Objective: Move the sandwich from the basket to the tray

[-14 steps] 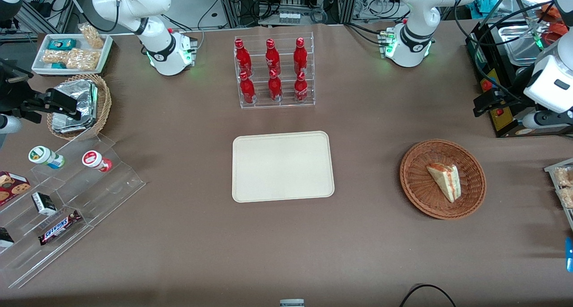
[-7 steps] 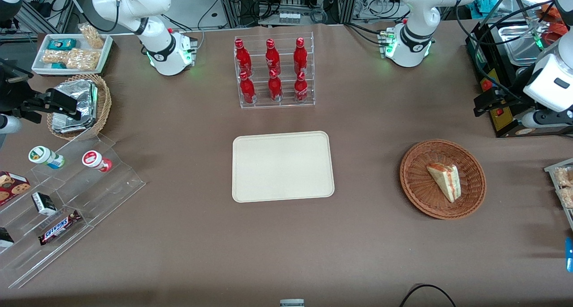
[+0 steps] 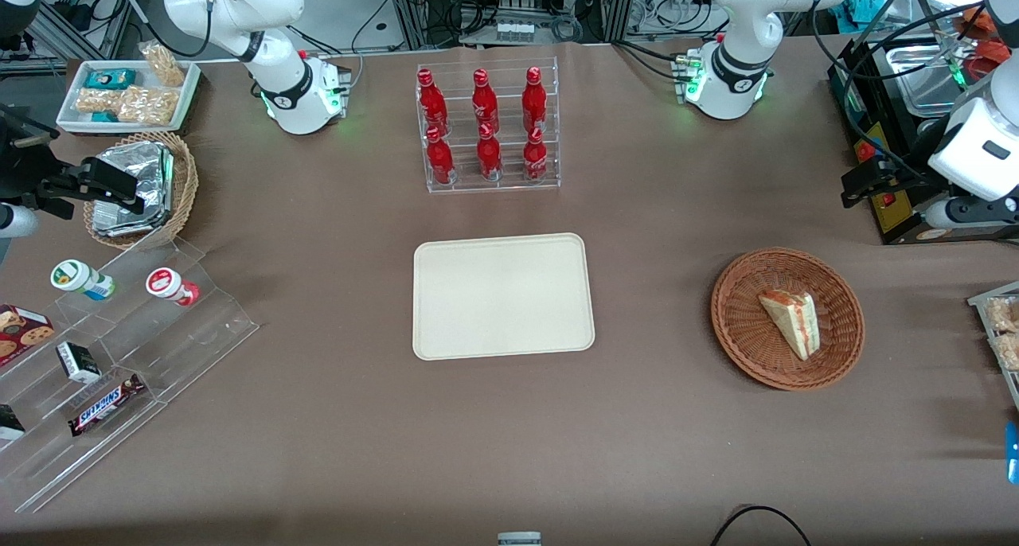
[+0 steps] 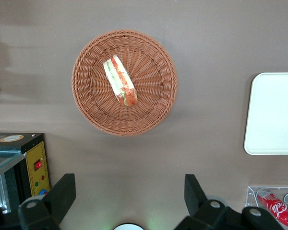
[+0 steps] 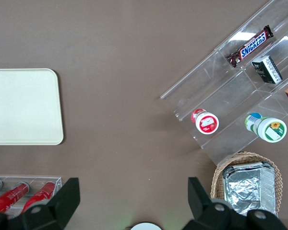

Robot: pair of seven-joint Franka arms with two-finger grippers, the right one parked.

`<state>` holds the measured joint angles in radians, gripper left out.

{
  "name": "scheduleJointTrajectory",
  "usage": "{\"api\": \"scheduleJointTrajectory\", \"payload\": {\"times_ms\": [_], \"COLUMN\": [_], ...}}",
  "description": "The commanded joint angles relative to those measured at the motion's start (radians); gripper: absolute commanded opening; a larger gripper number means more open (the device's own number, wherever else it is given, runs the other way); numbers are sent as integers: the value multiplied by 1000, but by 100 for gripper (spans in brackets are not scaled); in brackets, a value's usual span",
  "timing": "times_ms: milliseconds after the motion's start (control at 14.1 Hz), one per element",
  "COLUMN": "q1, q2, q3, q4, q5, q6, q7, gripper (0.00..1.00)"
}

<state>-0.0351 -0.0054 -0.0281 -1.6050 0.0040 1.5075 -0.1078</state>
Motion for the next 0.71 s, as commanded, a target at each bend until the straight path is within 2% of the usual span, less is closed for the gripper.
{"api": "scheduleJointTrajectory", "payload": {"times_ms": [0, 141, 354, 636], "q1": [-9, -8, -8, 3], "q2": [7, 24, 48, 77], "q3": [7, 7, 7, 14], "q4": [-61, -122, -258, -423], "q5": [1, 13, 91, 94], "q6": [5, 43, 251, 520], "q7": [16, 16, 14, 10], "gripper": [100, 100, 100, 100]}}
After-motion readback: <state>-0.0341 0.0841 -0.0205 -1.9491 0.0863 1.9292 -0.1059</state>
